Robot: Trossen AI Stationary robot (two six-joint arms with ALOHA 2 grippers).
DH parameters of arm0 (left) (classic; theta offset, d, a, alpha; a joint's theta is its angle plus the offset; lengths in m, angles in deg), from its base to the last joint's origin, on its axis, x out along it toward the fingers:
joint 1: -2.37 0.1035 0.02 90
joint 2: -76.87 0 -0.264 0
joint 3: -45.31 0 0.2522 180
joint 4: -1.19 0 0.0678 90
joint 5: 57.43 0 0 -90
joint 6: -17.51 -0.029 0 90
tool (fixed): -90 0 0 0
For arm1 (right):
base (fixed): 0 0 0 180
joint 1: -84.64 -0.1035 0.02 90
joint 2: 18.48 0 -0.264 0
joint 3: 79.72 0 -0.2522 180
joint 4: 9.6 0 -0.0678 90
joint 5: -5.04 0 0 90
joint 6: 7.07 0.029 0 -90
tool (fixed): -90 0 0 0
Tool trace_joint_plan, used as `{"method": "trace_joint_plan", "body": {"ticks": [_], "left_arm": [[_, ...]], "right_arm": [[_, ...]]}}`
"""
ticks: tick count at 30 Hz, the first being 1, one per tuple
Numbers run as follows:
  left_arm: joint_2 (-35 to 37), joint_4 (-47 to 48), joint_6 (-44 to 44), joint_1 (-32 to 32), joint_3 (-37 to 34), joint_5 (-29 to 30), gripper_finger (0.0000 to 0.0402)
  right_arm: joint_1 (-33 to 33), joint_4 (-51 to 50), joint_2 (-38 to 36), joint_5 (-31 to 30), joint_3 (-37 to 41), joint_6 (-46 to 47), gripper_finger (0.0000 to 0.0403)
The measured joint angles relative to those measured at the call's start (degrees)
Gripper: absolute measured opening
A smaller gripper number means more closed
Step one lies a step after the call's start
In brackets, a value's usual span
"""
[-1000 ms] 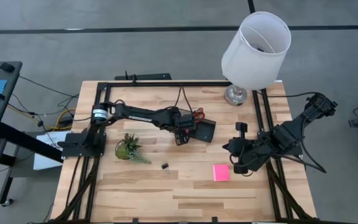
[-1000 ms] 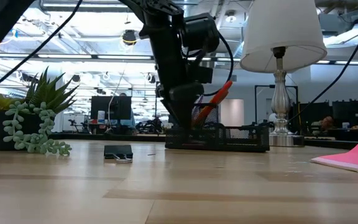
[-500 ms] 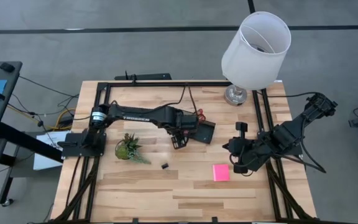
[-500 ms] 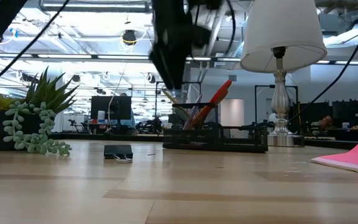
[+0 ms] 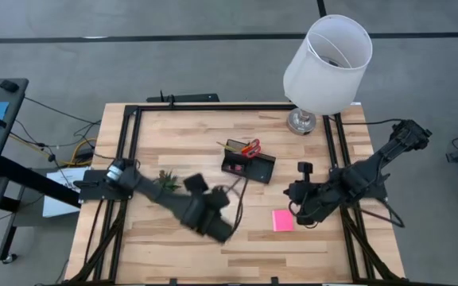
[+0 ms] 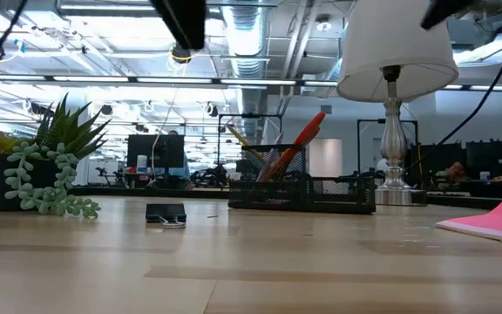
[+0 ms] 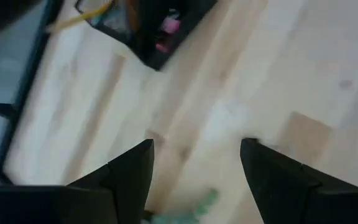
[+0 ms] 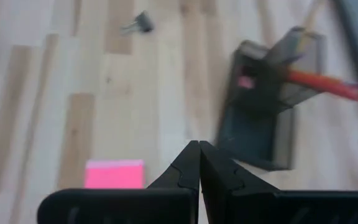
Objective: Pick and place office supplies into organizer
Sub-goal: Put the black binder clip into the lower left compartment of the black desk organizer
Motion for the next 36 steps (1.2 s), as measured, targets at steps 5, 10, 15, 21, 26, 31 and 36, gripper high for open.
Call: {"method": "trace_joint_plan", "body": {"ticks": [5, 10, 15, 21, 26, 31, 36], "left_arm": [[0.13, -0.79, 3.47, -5.98, -3.06, -5.52, 0.0233], [0.13, -9.08, -8.72, -8.90, -8.72, -6.90, 0.0233], [0.13, -19.17, -33.93, -7.92, -17.74, -4.25, 0.0233], [0.13, -23.02, -58.57, -3.91, -24.74, -8.66, 0.0233], [0.13, -23.36, -75.32, 0.26, -25.63, -9.22, 0.0233], [0.13, -24.45, -86.49, 4.90, -25.63, -16.29, 0.0233], [0.13, -27.48, -92.91, 6.64, -25.63, -17.96, 0.0233]], "right_arm": [[-0.02, 5.01, -0.01, 6.04, 2.04, -0.01, 0.0000], [0.13, 8.58, -0.05, 6.22, 2.06, -1.63, 0.0000], [-0.21, 12.25, -0.06, 6.39, 2.04, -7.50, 0.0000], [-0.87, 12.26, -0.06, 6.59, 2.04, -8.50, 0.0000], [-1.18, 12.22, -0.06, 6.58, 2.04, -8.50, 0.0000], [-1.09, 12.23, -0.06, 6.48, 2.04, -8.50, 0.0000], [-0.44, 12.23, -0.06, 6.46, 2.04, -8.55, 0.0000]]}}
